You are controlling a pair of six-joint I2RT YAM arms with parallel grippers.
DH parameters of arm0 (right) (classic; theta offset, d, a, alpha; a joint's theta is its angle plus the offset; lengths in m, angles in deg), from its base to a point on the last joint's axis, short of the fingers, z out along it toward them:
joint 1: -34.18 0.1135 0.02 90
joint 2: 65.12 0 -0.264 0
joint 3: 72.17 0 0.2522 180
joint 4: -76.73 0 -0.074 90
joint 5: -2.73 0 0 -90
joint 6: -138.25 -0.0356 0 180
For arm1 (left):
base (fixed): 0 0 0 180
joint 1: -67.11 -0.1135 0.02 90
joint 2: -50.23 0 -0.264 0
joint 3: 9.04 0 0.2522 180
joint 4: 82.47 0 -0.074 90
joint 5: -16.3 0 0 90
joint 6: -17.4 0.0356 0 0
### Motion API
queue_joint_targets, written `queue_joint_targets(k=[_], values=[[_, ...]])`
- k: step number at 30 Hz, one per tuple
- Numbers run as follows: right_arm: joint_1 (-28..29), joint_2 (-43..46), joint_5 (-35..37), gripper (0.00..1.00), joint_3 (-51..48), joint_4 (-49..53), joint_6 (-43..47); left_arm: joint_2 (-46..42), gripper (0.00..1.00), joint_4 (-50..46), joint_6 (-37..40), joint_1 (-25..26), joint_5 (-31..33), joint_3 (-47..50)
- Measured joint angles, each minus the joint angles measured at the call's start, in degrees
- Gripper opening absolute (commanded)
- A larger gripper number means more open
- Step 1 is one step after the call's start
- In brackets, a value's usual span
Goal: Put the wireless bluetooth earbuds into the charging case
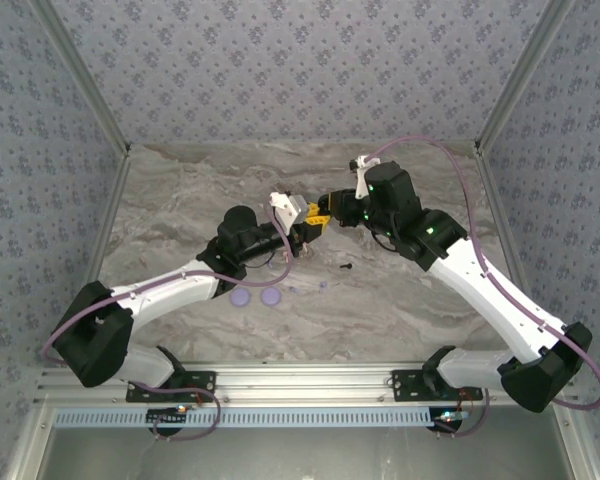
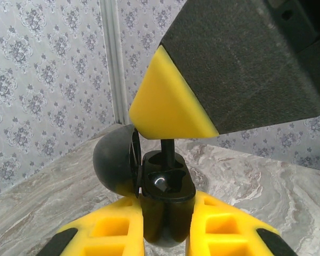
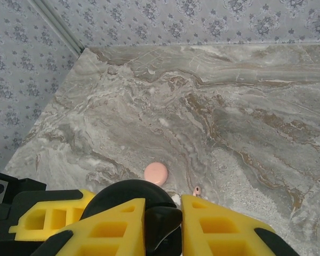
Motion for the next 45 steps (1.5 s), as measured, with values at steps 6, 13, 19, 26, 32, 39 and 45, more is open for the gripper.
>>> queue_joint_targets(k=[6,13,19,26,32,39,45], values=[[0.37,-0.22,-0.07,0.24,0.0,0.57,0.04,0.0,0.0,0.0,-0.02,0.0,0.04,0.0],[0.37,-0.59,-0.74,0.3,0.28,1.2,0.39,0.0,0.0,0.0,-0.02,0.0,0.17,0.0],[0.13,-0.79,-2.67,0.45,2.43,2.97,1.03,0.0,0.0,0.02,0.0,0.0,0.15,0.0],[-3.43,1.42,-5.79,0.53,4.48,3.67,1.92,-0.07,0.0,0.24,0.0,0.02,0.46,0.13],[-7.78,2.8,-6.05,0.52,3.65,7.19,1.16,-1.62,0.0,2.51,-0.02,0.0,2.16,2.75],[-12.63,1.81,-6.03,0.51,-3.3,10.93,-1.77,-6.01,0.0,5.62,-0.04,0.02,4.83,4.98],[-12.76,-7.02,-6.08,0.49,-6.75,12.87,-2.27,-9.55,0.0,6.91,-0.02,0.02,5.62,5.6]])
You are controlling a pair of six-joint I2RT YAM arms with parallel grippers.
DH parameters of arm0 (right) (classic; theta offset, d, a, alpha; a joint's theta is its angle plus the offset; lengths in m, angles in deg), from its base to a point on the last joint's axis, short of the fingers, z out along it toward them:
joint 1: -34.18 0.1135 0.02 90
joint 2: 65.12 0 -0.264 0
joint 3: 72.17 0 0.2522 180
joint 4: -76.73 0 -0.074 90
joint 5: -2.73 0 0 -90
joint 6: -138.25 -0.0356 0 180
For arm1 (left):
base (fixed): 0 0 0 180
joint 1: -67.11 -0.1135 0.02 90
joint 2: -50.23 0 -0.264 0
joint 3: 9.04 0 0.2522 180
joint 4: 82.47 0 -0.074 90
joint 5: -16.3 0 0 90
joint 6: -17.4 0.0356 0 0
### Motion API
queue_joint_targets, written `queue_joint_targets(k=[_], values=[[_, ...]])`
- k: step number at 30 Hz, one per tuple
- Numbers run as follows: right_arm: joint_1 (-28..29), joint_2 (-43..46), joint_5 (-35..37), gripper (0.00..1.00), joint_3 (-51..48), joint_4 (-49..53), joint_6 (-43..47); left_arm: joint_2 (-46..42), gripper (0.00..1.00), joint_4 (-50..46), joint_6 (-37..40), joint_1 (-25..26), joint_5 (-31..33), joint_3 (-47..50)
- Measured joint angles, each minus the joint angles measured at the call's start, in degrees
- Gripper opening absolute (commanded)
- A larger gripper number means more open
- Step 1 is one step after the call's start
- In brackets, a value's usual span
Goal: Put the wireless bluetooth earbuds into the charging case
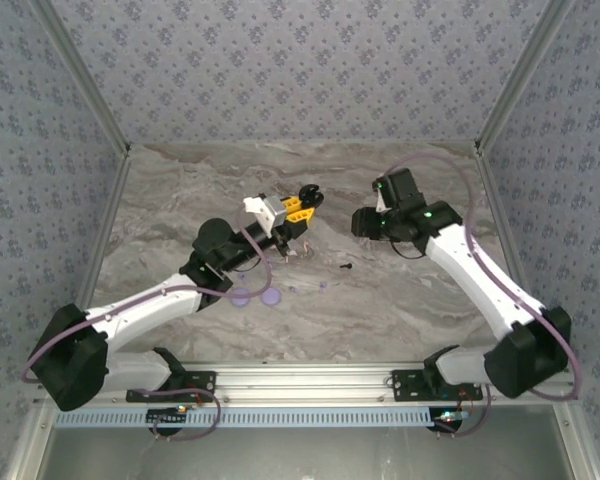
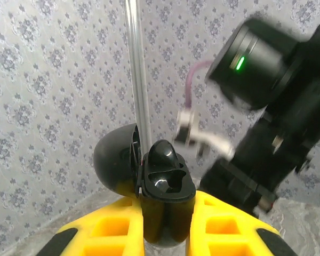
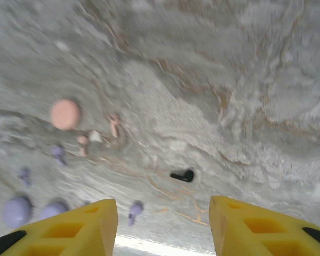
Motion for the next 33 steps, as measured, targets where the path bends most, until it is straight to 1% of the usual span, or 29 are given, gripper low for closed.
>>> queue_joint_targets(k=[4,8,11,20,33], values=[[0.66,-7.19,0.07,0.5,-3.48,0.24,-0.31,-0.76,0.0,-0.07,0.02,0.15,0.59,0.31],[2.67,-11.78,0.68,0.55,-4.31,0.17,-0.42,-0.81,0.0,-0.35,0.04,0.2,0.87,0.55],[4.0,-14.36,1.7,0.58,-4.28,-0.61,-0.39,-0.81,0.0,-0.37,0.02,0.2,1.03,0.55],[5.7,-24.48,5.51,0.59,-0.17,-2.27,0.26,-0.96,0.0,-0.74,0.04,0.2,1.05,0.55],[6.03,-28.61,7.61,0.59,1.49,-4.2,1.4,-1.62,0.0,-1.14,0.04,0.2,1.05,0.55]])
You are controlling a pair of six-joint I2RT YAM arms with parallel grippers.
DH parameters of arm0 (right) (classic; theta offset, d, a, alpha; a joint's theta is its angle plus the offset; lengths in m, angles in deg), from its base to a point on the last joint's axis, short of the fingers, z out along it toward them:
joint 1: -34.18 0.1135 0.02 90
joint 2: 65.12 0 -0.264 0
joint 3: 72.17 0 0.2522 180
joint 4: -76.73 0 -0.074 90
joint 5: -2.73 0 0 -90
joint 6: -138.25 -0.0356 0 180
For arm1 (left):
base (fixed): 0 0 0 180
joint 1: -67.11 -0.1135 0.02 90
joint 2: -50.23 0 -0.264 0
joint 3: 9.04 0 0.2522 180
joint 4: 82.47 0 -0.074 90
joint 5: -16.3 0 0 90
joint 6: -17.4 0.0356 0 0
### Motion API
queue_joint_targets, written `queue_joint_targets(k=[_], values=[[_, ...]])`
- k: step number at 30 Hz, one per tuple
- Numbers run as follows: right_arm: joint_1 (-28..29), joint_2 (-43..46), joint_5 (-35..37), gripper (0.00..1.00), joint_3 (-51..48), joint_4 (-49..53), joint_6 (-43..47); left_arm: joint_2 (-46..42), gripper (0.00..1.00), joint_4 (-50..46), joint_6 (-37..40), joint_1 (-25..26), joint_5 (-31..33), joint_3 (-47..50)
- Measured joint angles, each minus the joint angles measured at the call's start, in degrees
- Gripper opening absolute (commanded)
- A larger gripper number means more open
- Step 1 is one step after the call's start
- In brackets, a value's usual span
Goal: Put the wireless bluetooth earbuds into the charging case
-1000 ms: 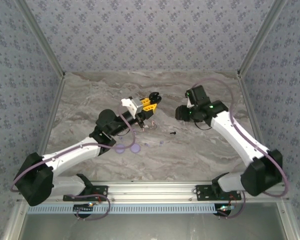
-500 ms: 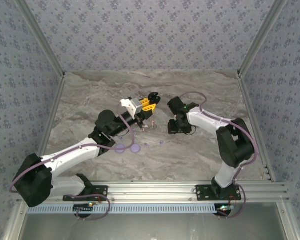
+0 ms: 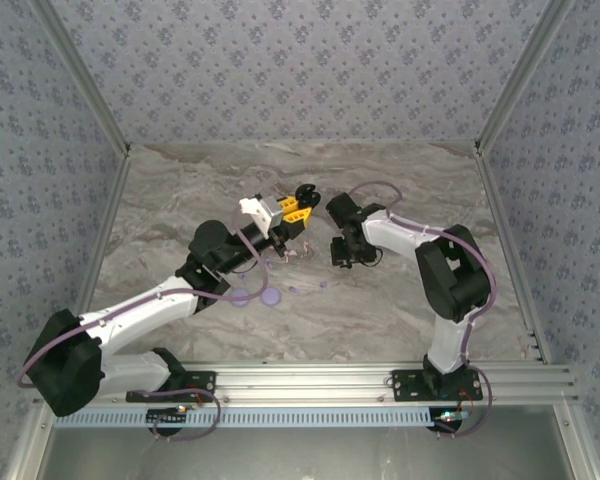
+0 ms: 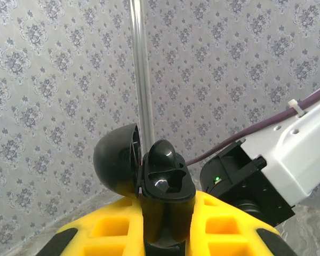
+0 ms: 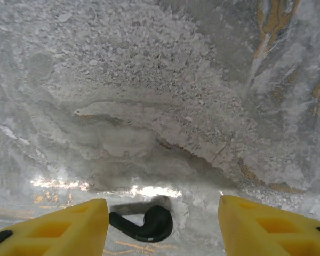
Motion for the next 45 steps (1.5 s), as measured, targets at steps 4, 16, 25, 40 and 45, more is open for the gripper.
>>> queue_joint_targets(k=[4,16,25,40,45], values=[[0.26,-1.38,0.04,0.59,0.0,0.02,0.2,-0.02,0.0,-0.81,0.0,0.0,0.0,0.0],[0.72,-1.36,0.15,0.56,-0.22,0.28,0.22,-0.24,0.0,-1.18,0.0,0.0,0.04,0.0],[0.83,0.63,0.17,0.52,-2.97,-0.15,0.15,-0.24,0.0,-1.31,0.0,0.0,0.37,0.0],[1.2,1.33,0.35,0.51,-2.21,1.86,2.86,-0.96,0.0,-2.4,0.02,0.0,1.16,0.09],[1.2,1.27,0.0,0.46,1.57,2.43,7.32,-2.27,0.0,-2.6,0.26,0.0,1.53,0.74]])
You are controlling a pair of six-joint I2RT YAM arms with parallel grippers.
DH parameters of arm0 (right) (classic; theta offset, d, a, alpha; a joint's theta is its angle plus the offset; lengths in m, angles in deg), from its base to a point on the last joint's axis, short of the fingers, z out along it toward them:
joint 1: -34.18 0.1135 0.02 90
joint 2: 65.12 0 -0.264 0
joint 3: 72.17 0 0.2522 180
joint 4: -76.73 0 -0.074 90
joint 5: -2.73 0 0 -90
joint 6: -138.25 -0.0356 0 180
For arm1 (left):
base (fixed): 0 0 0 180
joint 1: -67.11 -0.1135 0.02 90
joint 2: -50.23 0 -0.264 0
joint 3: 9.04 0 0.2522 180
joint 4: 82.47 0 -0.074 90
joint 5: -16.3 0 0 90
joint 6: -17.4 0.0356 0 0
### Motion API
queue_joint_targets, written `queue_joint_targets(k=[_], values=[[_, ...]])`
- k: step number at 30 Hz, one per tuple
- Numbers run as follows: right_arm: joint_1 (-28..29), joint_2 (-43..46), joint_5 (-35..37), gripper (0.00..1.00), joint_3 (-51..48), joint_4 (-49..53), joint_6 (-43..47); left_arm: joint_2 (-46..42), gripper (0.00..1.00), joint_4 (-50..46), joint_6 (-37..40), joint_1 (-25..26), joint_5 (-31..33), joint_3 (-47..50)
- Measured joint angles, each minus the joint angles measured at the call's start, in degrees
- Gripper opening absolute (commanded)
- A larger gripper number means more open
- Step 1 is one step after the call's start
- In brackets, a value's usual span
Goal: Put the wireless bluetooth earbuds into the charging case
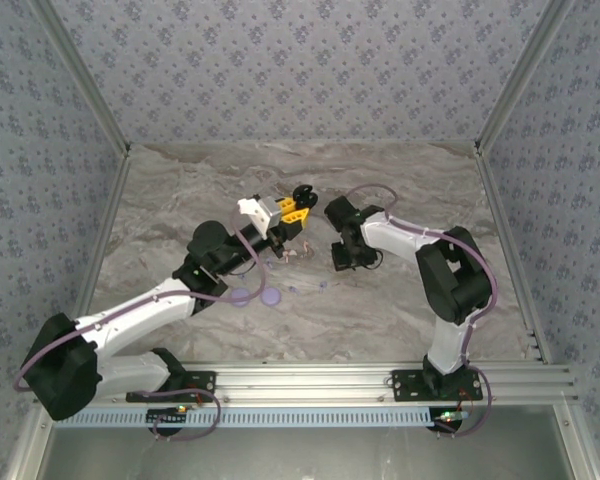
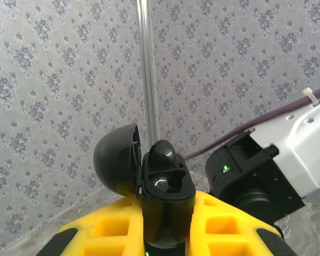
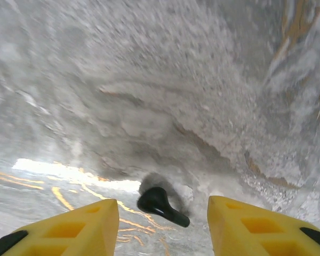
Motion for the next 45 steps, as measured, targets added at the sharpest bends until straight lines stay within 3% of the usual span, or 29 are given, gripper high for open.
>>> queue_joint_targets(k=[11,28,37,45], values=[[0.22,-4.15,-0.07,0.41,2.56,2.21,5.66,-0.63,0.0,-0.33,0.42,0.0,1.05,0.55],[1.29,-6.49,-0.48,0.29,3.98,4.09,7.08,-0.61,0.0,-1.53,0.42,0.0,1.25,0.59],[1.4,-6.49,-0.44,0.21,4.04,4.33,7.08,-0.61,0.0,-1.53,0.42,0.0,1.27,0.59],[1.2,-2.97,0.02,0.21,3.17,4.94,6.88,-0.57,0.0,-1.51,0.42,0.0,1.27,0.59]])
